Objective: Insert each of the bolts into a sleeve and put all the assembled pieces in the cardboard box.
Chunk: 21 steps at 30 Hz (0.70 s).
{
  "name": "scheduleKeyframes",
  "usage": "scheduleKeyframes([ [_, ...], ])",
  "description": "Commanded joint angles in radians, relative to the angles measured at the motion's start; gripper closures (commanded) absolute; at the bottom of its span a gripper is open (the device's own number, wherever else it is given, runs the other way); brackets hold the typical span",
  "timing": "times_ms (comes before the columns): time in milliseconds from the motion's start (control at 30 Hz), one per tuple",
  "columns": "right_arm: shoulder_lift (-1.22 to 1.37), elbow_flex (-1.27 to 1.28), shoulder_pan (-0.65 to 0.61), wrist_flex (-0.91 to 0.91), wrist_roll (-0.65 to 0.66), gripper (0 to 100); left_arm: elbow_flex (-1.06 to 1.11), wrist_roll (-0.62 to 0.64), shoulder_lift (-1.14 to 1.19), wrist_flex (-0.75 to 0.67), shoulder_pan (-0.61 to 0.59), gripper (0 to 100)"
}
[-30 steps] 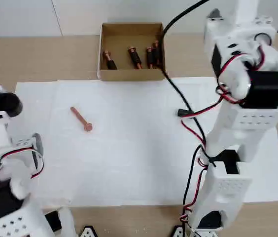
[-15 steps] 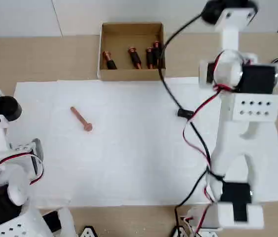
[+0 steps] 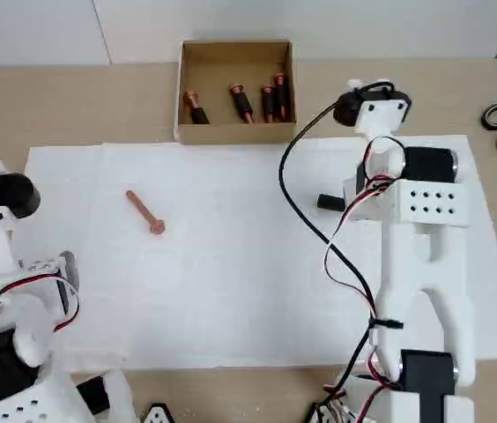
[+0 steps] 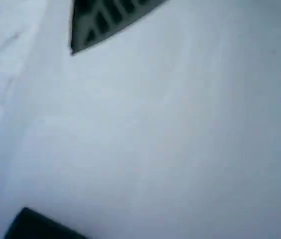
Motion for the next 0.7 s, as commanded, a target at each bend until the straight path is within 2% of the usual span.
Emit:
scheduleKeyframes([
  [0, 0.035, 0.008, 0.004, -0.091, 0.126, 80.9, -0.042, 0.038, 0.002, 0.003, -0.008, 81],
  [233, 0.217, 0.003, -0.025, -0.252, 0.292, 80.8, -0.042, 0.046, 0.002, 0.003, -0.008, 81],
  [467, 0.314, 0.003, -0.117, -0.306, 0.368, 80.8, -0.042, 0.048, 0.002, 0.002, -0.008, 81],
  [667, 0.315, 0.002, -0.148, -0.338, 0.430, 80.8, -0.042, 0.049, 0.002, 0.002, -0.008, 81],
])
